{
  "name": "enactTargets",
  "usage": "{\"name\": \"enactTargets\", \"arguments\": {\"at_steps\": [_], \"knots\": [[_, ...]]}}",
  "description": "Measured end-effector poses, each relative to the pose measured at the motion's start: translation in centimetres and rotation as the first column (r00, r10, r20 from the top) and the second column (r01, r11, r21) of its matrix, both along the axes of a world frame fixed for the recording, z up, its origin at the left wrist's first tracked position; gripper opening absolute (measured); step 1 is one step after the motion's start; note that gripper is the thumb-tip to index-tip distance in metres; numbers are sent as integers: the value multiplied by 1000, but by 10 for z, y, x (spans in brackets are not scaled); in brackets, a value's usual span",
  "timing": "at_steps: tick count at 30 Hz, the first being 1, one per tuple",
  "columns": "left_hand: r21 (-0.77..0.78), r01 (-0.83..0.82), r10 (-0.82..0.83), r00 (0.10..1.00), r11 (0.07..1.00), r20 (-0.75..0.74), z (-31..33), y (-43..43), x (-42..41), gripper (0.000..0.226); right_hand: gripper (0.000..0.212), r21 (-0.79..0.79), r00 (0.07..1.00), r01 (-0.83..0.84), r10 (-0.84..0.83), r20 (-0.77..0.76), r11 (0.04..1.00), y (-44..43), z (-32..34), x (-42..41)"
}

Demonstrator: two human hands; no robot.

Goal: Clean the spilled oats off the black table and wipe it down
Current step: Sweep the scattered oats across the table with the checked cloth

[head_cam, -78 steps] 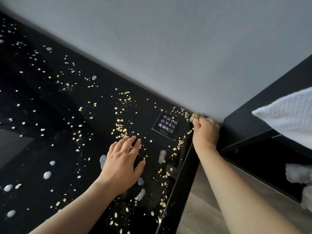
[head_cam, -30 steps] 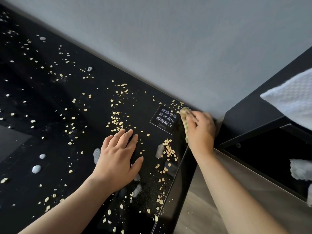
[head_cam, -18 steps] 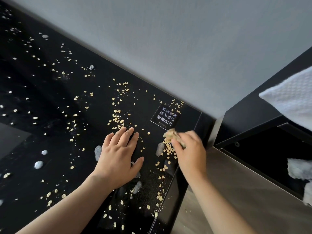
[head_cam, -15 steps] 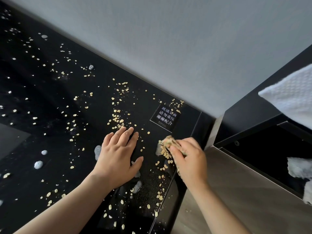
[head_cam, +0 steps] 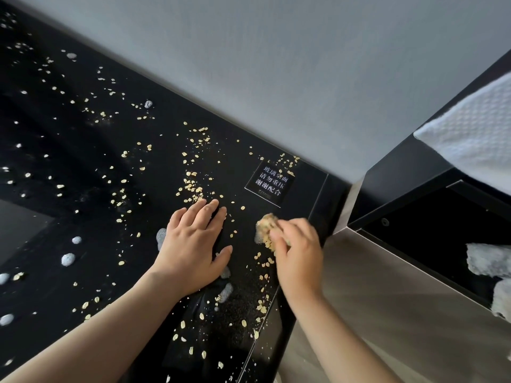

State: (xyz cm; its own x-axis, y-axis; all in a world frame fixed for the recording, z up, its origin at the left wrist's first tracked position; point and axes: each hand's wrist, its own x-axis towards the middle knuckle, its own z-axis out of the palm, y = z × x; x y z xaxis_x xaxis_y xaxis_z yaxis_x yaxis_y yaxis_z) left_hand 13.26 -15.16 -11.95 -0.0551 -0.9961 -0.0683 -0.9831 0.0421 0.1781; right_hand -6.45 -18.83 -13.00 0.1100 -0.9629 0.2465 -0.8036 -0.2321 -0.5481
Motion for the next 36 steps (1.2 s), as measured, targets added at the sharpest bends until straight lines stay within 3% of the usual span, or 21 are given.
{"name": "enactTargets", "arguments": {"at_steps": [3, 5, 8, 11, 14, 18, 22, 24, 26, 29, 32, 36], "knots": [[-9, 20, -20, 1000, 1000, 7, 1, 0, 3, 69, 13, 49, 988, -84, 77, 134, 995, 18, 7, -4], [-12, 26, -26, 1000, 1000, 4, 1, 1, 4, 68, 17, -21, 978, 12, -8, 206, 1000, 11, 16, -17], [-4, 21, -21, 1000, 1000, 13, 1, 1, 3, 68, 14, -51, 976, 171, -162, 148, 984, -8, 18, -39], [0, 14, -14, 1000, 1000, 6, 2, 1, 2, 68, 16, -70, 974, 225, -222, 52, 972, -10, 2, -45], [-6, 22, -22, 1000, 1000, 2, 2, 0, 3, 66, 18, -60, 951, 299, -292, 99, 952, -5, -9, -35], [0, 39, -39, 999, 999, -28, 5, 0, 5, 66, 19, -80, 985, 133, -123, 123, 988, 24, -6, -12], [2, 66, -65, 994, 998, -89, 6, 5, 9, 77, 26, 48, 989, -12, 5, 147, 999, 57, -4, -3], [-8, 71, -72, 990, 997, -125, 11, 13, 12, 78, 17, 91, 975, -35, 14, 220, 995, 52, 3, -8], [-28, 73, -76, 990, 997, -120, 16, 28, 12, 76, 15, 38, 961, 23, -33, 276, 999, 34, 15, -17], [-19, 74, -76, 993, 997, -87, 21, 54, 9, 75, 13, -43, 973, 139, -128, 194, 989, 0, 23, -34], [8, 57, -57, 996, 998, -67, 19, 69, 9, 76, 17, -11, 979, 194, -192, 74, 981, -8, 9, -38], [34, 14, -11, 997, 999, -77, 13, 75, 12, 80, 15, -13, 971, 225, -223, 87, 974, 16, -4, -17]]}}
